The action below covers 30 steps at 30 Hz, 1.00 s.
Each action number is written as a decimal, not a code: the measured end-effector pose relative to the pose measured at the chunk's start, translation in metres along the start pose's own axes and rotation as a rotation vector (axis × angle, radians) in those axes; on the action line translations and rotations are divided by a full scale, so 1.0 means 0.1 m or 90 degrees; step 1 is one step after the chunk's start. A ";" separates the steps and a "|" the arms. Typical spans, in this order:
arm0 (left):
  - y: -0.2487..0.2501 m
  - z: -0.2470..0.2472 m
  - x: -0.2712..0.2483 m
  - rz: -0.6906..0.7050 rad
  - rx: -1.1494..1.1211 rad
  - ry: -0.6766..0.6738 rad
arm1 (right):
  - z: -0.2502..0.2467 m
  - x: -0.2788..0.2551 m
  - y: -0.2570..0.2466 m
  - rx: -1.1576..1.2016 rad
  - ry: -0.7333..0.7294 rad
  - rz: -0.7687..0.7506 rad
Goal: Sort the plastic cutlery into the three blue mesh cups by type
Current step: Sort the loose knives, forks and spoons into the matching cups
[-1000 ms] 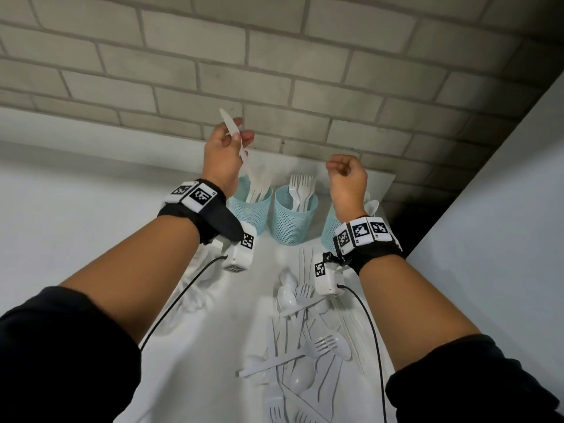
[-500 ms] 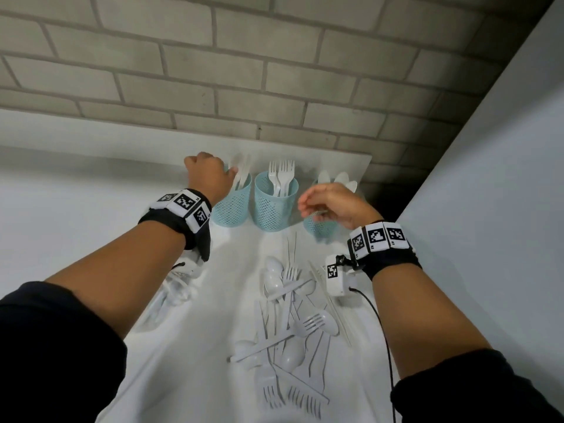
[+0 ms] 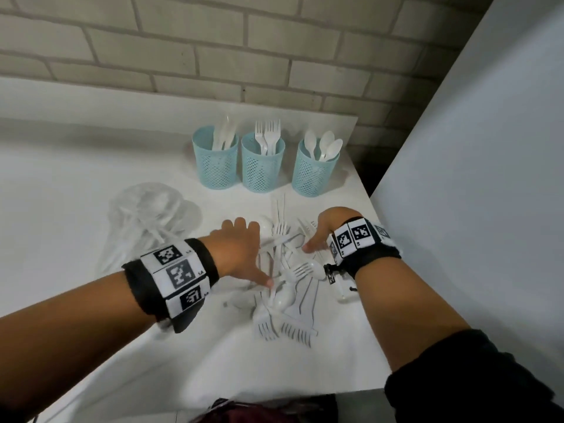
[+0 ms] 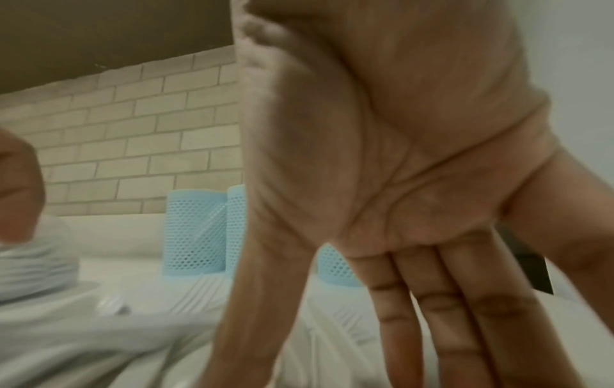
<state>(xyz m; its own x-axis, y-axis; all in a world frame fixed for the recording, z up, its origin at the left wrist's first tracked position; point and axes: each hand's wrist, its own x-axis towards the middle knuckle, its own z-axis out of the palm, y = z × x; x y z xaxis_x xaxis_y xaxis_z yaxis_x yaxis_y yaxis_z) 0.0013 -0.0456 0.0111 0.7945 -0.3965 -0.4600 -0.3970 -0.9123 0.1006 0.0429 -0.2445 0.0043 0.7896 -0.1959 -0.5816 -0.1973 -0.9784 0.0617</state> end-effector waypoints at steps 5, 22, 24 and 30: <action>0.19 0.47 -0.20 0.093 0.060 0.021 | 0.12 0.02 -0.10 0.048 0.004 -0.001; -0.07 0.40 0.16 -0.018 -0.213 0.083 | 0.19 0.02 -0.26 0.427 0.076 -0.121; -0.12 0.37 0.21 -0.032 -0.261 0.085 | 0.22 0.05 -0.29 0.366 0.082 -0.146; -0.23 0.32 0.35 -0.054 -0.368 0.065 | 0.31 0.12 -0.37 0.285 0.182 -0.191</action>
<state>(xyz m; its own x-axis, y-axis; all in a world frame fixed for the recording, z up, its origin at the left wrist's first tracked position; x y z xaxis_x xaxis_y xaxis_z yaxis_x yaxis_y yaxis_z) 0.0238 -0.0357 -0.0352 0.8643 -0.3020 -0.4022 -0.0393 -0.8378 0.5445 0.0421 -0.2086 -0.0299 0.9612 0.0134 -0.2756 -0.1178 -0.8834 -0.4537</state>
